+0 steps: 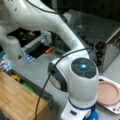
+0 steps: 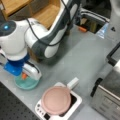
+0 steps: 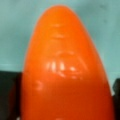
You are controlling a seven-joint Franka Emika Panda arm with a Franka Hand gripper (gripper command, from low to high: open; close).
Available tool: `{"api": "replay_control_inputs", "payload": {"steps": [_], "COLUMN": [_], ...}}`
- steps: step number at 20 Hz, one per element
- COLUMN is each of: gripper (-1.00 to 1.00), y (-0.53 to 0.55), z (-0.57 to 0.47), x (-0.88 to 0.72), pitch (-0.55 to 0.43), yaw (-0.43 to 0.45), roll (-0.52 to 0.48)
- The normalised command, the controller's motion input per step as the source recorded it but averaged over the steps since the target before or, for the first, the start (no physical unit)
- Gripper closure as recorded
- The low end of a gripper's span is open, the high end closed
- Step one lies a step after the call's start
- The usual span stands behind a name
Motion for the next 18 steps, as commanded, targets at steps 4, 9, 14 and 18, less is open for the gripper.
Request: {"api": "replay_control_inputs", "payload": {"steps": [4,9,14,18], "gripper": [1.0,1.0,1.0,1.0], "y": [0.24,0.29,0.33,0.3], "z": [0.15,0.16,0.12,0.03], "x": [0.04,-0.04,-0.12,-0.14], "pitch": [0.085,0.048,0.0,-0.013], "yaw": [-0.075,-0.101,-0.135,-0.173], "roll": [-0.068,-0.054,-0.028,-0.063]}}
